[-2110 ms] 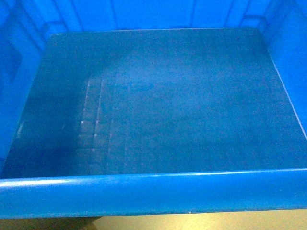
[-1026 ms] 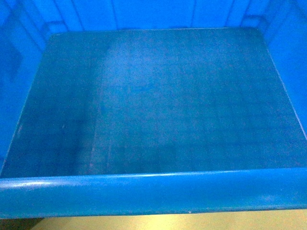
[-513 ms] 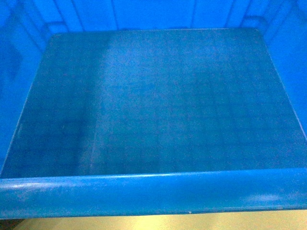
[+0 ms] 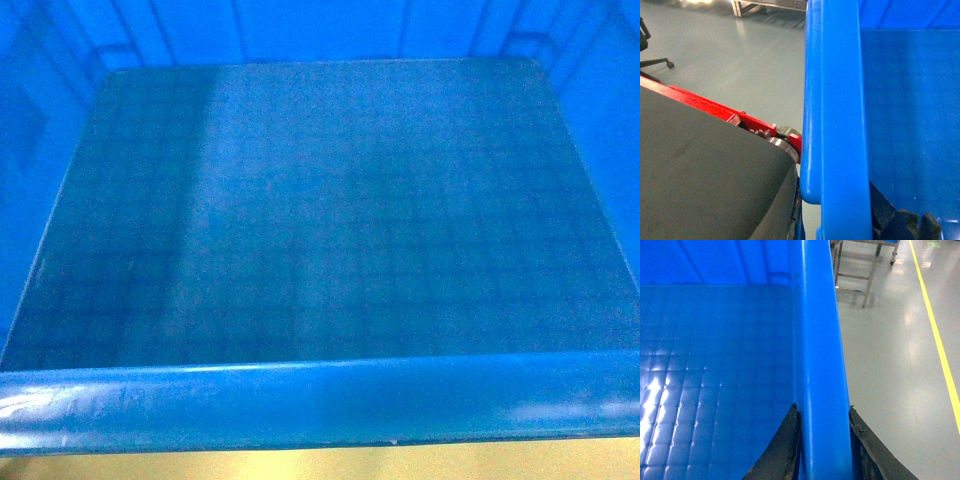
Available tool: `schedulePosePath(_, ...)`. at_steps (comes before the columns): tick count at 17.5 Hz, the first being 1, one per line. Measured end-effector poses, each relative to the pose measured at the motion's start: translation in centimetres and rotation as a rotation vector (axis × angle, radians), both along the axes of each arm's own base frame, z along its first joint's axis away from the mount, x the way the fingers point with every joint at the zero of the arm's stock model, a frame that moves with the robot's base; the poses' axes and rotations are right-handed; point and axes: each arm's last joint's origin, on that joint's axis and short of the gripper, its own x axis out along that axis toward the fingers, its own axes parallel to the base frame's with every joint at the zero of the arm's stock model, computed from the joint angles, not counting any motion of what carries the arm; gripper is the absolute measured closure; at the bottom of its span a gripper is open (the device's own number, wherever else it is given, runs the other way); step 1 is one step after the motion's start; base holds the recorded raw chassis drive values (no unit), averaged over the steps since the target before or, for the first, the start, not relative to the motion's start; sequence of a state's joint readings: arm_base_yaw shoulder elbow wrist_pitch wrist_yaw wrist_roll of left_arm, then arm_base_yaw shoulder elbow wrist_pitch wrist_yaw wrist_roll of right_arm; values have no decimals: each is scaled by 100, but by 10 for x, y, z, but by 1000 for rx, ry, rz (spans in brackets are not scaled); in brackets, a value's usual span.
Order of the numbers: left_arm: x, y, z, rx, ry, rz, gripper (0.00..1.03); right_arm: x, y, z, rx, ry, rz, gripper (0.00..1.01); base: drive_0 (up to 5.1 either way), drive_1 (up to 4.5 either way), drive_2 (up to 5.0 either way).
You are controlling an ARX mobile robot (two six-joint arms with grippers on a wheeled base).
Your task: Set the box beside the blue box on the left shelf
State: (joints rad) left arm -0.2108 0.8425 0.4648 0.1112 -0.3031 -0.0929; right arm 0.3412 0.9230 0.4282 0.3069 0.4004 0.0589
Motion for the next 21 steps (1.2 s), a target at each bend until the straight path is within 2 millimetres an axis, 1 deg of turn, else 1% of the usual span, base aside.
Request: schedulePosePath(21, 0, 0, 0, 0, 0, 0, 85, 0, 0, 0, -1, 0, -1, 83, -149, -149, -149)
